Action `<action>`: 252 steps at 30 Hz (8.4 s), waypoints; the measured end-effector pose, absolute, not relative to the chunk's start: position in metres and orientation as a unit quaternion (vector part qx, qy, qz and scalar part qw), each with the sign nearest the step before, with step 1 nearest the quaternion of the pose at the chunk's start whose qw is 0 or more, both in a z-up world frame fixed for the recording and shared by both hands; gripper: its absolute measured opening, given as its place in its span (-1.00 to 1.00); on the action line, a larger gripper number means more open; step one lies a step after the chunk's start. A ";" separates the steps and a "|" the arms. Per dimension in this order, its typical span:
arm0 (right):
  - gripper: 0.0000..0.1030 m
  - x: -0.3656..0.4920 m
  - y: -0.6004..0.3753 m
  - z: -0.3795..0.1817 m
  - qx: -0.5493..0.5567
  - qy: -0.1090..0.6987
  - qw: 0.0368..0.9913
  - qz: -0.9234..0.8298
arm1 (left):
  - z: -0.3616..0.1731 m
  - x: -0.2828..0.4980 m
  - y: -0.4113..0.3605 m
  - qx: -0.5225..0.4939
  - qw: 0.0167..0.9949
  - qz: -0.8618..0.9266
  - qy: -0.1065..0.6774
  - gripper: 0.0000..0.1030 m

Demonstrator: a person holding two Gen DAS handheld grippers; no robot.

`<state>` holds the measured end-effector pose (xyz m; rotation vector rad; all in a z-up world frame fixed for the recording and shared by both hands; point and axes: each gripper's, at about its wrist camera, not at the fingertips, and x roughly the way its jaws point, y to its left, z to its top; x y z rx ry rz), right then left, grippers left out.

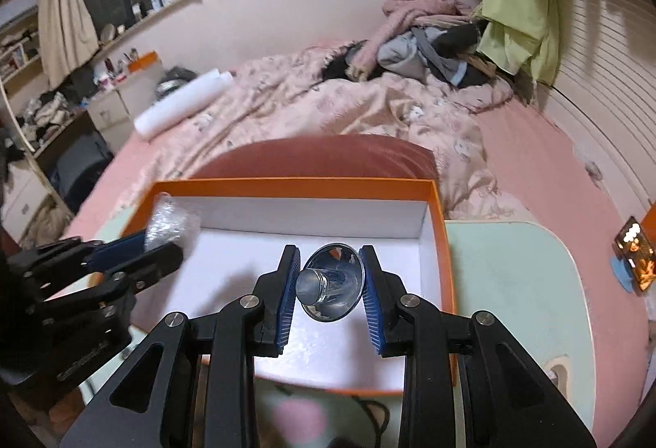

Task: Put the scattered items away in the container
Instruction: 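Lower the bag with the left gripper while the right gripper lowers the cup into the box, open both, then grasp the white chef figurine on the table with the left gripper, then grasp the brown printed card box with the right gripper while the left gripper holds the figurine, then carry the figurine with the left gripper while the right gripper carries the card box into the box, release both, then grasp the beaded bracelet on the table with the left gripper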

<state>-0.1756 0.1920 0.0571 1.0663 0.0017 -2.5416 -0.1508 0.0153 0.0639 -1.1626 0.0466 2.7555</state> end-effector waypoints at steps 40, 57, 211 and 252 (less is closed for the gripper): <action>0.57 0.025 0.237 0.000 0.367 0.072 0.221 -0.901 | -0.006 0.050 -0.023 -0.373 0.007 0.928 0.020 1.00; 0.99 0.026 0.241 -0.009 0.358 0.072 0.223 -0.904 | -0.004 0.051 -0.017 -0.362 0.024 0.931 0.028 1.00; 0.42 -0.165 0.195 0.088 0.355 -0.029 0.182 -0.917 | 0.094 -0.109 -0.040 -0.333 0.098 0.932 -0.101 0.40; 0.99 0.001 0.224 -0.002 0.396 0.064 0.183 -0.898 | -0.005 0.041 0.000 -0.366 0.035 0.929 0.032 1.00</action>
